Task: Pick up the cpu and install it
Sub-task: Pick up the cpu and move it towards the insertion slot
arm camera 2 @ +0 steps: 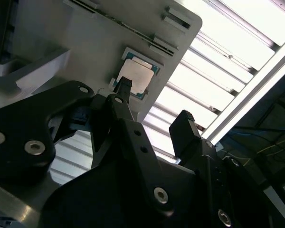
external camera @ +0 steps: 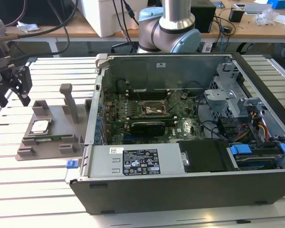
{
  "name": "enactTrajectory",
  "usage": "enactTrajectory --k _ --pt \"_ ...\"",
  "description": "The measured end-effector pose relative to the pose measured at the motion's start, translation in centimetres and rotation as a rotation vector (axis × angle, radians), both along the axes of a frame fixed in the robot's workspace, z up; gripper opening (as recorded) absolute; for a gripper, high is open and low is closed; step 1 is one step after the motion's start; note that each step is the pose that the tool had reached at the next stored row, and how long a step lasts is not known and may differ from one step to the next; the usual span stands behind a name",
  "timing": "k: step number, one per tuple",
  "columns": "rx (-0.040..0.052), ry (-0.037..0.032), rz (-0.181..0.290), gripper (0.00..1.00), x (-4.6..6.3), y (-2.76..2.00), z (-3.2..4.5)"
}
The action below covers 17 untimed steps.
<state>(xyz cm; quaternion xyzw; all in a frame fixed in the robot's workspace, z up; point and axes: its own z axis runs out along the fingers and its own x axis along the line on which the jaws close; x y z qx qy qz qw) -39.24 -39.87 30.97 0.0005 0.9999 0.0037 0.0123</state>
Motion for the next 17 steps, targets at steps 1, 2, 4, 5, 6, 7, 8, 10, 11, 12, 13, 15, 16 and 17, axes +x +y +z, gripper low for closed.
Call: enactTrajectory --k 1,2,4,5,6,7,8,10,11,12,13,15,16,17 --pt "-0.0001 0.0001 0.0 0.6 0.0 0.0 -0.05" --pt "0.0 0.0001 0.0 0.6 0.0 0.0 -0.09" --pt "-0.0001 0.0 0.0 0.6 0.0 0.0 -0.21" --pt "-0.0002 0.0 0.0 0.6 0.0 0.0 -0.29" --pt "-0.0002 0.0 0.0 0.6 0.0 0.0 -0.35" --pt "-0.0002 0.0 0.0 0.6 0.0 0.0 -0.4" --pt "-0.0003 0.0 0.0 0.6 0.0 0.0 -0.45" --pt "-0.0006 -0.0001 0.0 0.6 0.0 0.0 -0.63" --pt "-0.0011 0.0 0.0 0.6 0.0 0.0 -0.71" --pt "-0.0015 -0.0001 0.0 0.6 0.0 0.0 -0.78" --pt "-0.0021 0.0 0.0 0.6 0.0 0.0 -0.88" --pt "-0.0027 0.0 0.0 0.6 0.0 0.0 -1.0" --pt "-0.0029 -0.0001 0.0 0.6 0.0 0.0 -1.06" --pt "-0.0032 0.0 0.0 0.6 0.0 0.0 -1.15"
